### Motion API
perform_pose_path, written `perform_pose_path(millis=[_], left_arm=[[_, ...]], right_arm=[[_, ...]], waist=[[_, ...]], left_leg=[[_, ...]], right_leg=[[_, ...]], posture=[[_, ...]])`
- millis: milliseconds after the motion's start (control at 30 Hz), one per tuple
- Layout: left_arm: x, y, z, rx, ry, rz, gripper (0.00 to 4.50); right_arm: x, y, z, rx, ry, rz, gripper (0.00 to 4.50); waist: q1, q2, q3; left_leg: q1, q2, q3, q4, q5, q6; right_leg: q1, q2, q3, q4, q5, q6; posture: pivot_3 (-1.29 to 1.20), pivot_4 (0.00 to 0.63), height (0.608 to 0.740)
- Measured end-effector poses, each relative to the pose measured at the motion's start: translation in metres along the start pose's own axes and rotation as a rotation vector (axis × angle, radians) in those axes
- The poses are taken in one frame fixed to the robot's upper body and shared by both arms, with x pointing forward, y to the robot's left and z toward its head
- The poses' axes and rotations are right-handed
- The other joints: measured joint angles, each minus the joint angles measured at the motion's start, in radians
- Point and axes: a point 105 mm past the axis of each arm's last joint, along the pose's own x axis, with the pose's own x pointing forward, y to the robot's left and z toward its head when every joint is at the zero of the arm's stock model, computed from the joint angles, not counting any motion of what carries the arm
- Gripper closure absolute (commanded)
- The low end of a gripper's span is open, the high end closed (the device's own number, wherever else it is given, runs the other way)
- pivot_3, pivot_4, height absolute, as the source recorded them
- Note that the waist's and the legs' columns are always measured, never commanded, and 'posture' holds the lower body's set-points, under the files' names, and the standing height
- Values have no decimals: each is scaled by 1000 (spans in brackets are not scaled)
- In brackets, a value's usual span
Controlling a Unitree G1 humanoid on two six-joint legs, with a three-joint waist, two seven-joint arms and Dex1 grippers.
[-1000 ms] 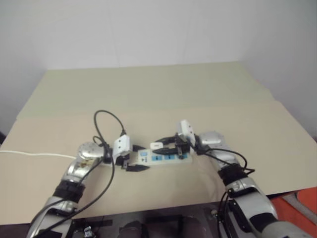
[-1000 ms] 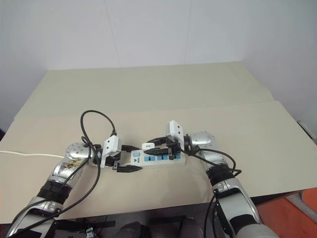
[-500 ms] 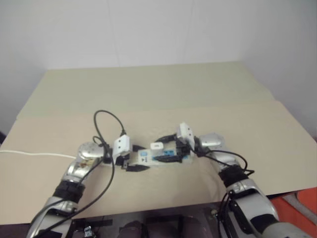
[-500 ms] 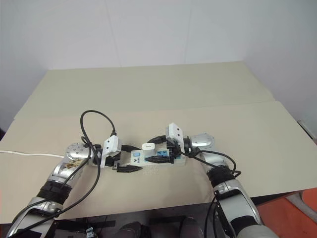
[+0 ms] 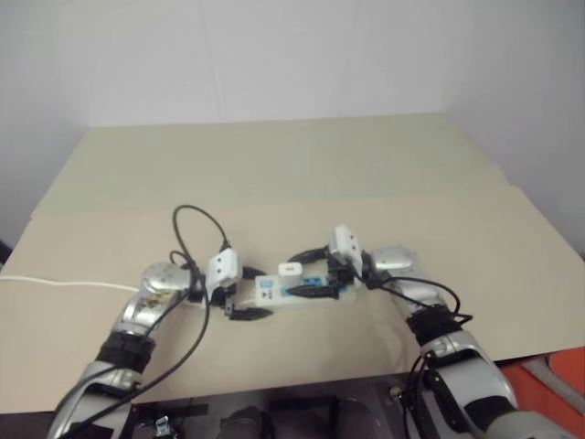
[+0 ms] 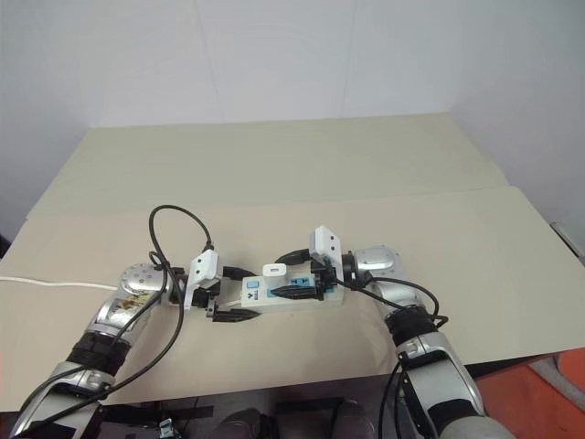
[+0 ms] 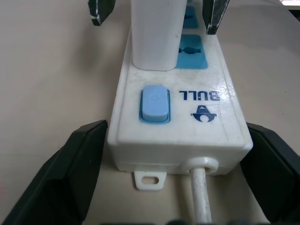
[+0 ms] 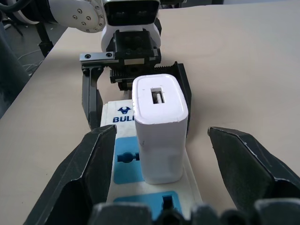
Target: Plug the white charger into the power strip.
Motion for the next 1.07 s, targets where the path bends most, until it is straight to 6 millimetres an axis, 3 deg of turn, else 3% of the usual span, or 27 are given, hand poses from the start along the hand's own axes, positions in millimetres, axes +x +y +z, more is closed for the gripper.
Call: perform_pose_path(millis=[100,233,400,500,767,1067], left_arm=[[-12,-1,11,45,1,-18,36],[-33,-3,30,93,2,-22,36],[-53,-11,44,108,1,-25,36],[-67,-14,42,108,36,3,36],[-100,-11,40,96,107,87,36],[-90,-13,41,90,56,62,36]], right_arm=[[-3,-1,1,-1,-1,-8,709],[-30,-6,4,6,29,-44,709],[-99,2,14,4,112,-100,709],[-143,15,11,26,206,-136,709],[-235,23,11,56,386,-344,709],[-246,32,3,50,402,-422,709]], waist=[[0,0,0],[9,1,3],[23,1,4],[28,0,5],[28,0,5],[31,0,5]], left_leg=[[-1,0,0,0,0,0],[-4,-1,-1,0,0,0],[-7,-1,-1,0,0,0],[-7,-1,-1,0,0,0],[-5,0,0,0,0,0],[-4,0,1,0,0,0]], right_leg=[[-1,0,0,0,0,0],[-3,-2,0,-1,0,0],[-5,-1,-2,-2,0,0],[-4,-1,-2,-2,0,0],[-4,-1,-1,-2,-1,0],[-3,-2,-1,-1,-1,0]], posture=[[0,150,740],[0,150,740],[0,150,740],[0,150,740],[0,150,740],[0,150,740]])
